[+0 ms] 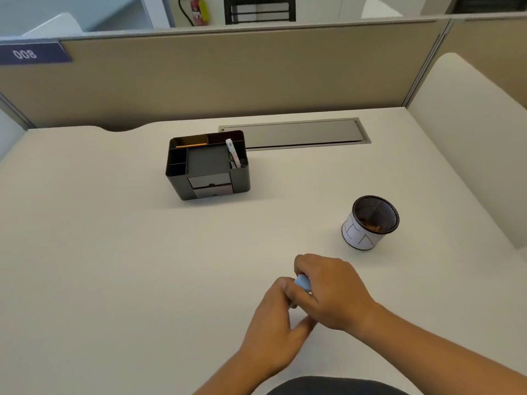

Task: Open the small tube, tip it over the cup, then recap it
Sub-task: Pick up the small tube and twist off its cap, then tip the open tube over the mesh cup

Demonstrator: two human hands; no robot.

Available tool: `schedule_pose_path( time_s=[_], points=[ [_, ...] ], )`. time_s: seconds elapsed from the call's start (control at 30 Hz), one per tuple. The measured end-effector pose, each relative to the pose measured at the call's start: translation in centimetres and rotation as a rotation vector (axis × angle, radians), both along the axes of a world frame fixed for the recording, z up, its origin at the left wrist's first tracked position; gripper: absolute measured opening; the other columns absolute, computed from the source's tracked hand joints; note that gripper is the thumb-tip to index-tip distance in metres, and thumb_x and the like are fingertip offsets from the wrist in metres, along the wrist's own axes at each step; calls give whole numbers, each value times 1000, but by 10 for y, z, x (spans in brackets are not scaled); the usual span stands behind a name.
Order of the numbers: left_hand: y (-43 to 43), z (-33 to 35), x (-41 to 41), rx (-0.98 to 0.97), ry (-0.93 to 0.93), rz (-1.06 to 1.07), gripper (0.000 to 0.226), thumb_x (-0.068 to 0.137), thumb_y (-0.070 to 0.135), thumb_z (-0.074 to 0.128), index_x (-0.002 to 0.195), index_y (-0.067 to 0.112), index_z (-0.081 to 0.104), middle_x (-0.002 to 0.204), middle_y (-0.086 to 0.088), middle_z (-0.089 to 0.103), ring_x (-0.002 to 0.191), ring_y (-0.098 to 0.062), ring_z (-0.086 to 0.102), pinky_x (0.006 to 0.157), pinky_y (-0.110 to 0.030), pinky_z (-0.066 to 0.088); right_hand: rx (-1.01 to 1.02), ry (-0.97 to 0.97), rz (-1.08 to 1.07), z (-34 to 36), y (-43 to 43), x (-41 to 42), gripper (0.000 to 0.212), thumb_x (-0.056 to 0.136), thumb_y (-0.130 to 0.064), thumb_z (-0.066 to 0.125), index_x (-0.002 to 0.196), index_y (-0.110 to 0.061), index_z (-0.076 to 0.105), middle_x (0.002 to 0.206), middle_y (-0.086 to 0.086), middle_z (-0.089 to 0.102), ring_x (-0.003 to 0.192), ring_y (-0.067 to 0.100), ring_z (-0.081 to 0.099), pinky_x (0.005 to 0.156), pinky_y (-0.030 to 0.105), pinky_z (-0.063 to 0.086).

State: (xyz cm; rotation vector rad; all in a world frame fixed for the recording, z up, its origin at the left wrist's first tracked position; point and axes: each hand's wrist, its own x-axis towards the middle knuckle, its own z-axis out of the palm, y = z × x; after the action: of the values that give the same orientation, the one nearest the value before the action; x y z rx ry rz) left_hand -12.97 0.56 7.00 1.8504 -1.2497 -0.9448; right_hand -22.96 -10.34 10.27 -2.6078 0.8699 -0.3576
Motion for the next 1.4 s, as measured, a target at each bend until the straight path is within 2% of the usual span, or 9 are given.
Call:
schedule_pose_path(
  time_s=[0.2, 0.43, 0.57, 0.7, 0.8, 0.97, 1.1, 1.2, 1.4],
  points=[
    [-13, 22, -1, -76, -87, 247, 30, 75, 25, 72, 74, 40, 47, 72, 16, 61, 67, -7, 61, 55, -15, 47, -100, -68, -60, 21, 5, 10, 50, 86, -57, 41, 54, -20, 34, 44, -1, 40, 40, 17, 35, 40, 23, 20],
    [-17, 32, 4, -23, -76, 168, 36, 90, 18, 63, 59, 32, 52, 55, 10, 56, 50, -12, 54, 48, -15, 47, -181, -221, 174, 38, 8, 12, 38, 84, -38, 49, 57, -21, 29, 51, -7, 27, 43, 17, 27, 44, 24, 18],
    [-12, 33, 8, -3, -32, 69, 37, 91, 23, 65, 59, 37, 51, 56, 16, 54, 51, -9, 56, 48, -6, 46, -193, -234, 292, 42, 7, 14, 41, 83, -35, 50, 50, -13, 39, 47, -2, 32, 43, 19, 28, 42, 25, 21],
    [-6, 38, 6, 22, 212, -97, 17, 85, 26, 72, 73, 36, 66, 66, 8, 65, 69, -8, 65, 62, -18, 54, -236, -223, 426, 48, 3, 17, 38, 81, -34, 50, 52, -13, 39, 48, 1, 33, 44, 22, 28, 41, 29, 24],
    [-1, 36, 13, -22, 400, -25, 23, 78, 29, 78, 69, 15, 62, 59, -8, 60, 56, -17, 58, 61, -27, 54, -102, -350, 314, 45, -6, 14, 35, 86, -32, 47, 56, -18, 36, 53, -4, 31, 47, 18, 29, 43, 30, 26],
    [-6, 34, 26, -90, 221, 32, 37, 73, 47, 80, 59, 32, 49, 50, 14, 45, 49, -4, 39, 49, -13, 39, 334, -746, -154, 2, -24, -8, 48, 95, -34, 37, 53, -10, 37, 51, -6, 35, 46, 3, 35, 48, 11, 28],
    [-24, 41, 25, -110, 260, -11, 35, 79, 55, 70, 83, 26, 50, 65, 16, 44, 59, -5, 39, 56, -17, 38, 451, -617, -395, -51, -32, -44, 48, 92, -44, 39, 47, -27, 39, 43, -10, 41, 43, 4, 38, 46, 10, 29],
    [-47, 48, 19, -69, 348, -42, 23, 86, 38, 51, 98, 19, 46, 81, 3, 48, 72, -12, 43, 67, -28, 42, 503, -548, -447, -74, -36, -68, 49, 94, -38, 42, 45, -32, 38, 42, -12, 40, 41, 2, 37, 45, 9, 31],
    [-107, 56, 3, -64, 151, -125, 16, 96, 33, 40, 104, 20, 45, 100, -12, 63, 76, -15, 52, 67, -35, 47, 573, -491, -394, -94, -26, -91, 46, 91, -49, 39, 47, -33, 41, 45, -12, 44, 45, 3, 37, 46, 14, 28]
  ],
)
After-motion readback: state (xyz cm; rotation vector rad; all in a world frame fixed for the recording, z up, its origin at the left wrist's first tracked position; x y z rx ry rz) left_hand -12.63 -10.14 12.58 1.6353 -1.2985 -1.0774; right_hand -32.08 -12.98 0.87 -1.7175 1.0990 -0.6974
